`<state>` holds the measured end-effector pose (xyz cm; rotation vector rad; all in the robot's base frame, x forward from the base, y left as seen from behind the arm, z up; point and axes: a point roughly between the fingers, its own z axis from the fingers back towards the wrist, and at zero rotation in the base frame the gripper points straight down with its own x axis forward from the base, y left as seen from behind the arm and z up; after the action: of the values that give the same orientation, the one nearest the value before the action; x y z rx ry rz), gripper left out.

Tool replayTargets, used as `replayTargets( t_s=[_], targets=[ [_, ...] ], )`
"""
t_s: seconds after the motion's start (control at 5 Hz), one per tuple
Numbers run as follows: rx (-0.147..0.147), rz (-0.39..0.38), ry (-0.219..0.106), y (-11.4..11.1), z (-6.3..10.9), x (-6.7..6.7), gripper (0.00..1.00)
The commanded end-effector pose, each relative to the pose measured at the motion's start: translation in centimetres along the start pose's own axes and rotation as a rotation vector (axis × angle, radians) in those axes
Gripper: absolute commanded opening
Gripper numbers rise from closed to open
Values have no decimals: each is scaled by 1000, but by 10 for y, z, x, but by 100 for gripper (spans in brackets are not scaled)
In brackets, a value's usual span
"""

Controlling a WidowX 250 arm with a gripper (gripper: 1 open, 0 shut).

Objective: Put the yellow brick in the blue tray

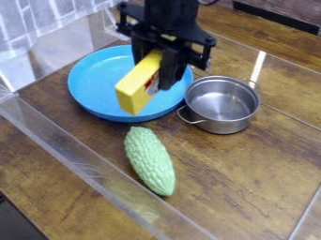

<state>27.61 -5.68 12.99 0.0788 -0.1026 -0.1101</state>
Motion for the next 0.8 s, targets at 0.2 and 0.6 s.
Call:
replayTargets(
  t_s=[0.2, 0.6],
  targets=[
    [12, -25, -83, 4, 20, 19, 0],
    [31, -49, -76, 4, 7, 29, 0]
  ],
)
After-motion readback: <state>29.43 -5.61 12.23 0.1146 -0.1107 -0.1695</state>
